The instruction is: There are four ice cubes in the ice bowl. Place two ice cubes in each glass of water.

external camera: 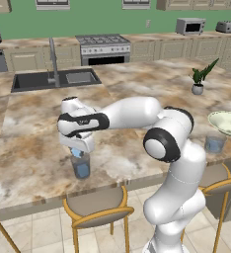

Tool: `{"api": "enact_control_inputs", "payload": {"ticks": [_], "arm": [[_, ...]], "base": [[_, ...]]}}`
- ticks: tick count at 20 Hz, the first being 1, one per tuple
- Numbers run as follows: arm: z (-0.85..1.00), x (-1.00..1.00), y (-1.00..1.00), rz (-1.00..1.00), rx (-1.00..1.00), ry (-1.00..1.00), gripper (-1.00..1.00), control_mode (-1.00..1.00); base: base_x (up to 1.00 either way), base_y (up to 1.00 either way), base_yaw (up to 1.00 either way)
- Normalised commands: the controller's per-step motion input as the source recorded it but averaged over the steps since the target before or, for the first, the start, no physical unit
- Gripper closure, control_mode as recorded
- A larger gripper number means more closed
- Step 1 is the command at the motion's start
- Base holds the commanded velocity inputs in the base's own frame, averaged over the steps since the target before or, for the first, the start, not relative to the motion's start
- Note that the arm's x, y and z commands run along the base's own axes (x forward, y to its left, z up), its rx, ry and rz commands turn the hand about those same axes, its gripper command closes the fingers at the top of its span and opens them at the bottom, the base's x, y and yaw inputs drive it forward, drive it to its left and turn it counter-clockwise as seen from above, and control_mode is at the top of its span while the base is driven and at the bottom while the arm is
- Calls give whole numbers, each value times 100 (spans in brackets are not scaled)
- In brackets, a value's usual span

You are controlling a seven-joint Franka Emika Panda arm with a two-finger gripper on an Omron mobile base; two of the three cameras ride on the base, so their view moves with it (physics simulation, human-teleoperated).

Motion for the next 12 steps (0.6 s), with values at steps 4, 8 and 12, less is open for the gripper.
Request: {"api": "enact_control_inputs", "payload": {"ticks": [4,8,12], "arm": [[0,-18,0,-5,0,0,100,-100],[0,-18,0,-6,0,0,100,-100],[0,-6,-15,-8,0,0,100,-100]], "base": [[0,0,0],[0,0,0],[0,0,0]]}}
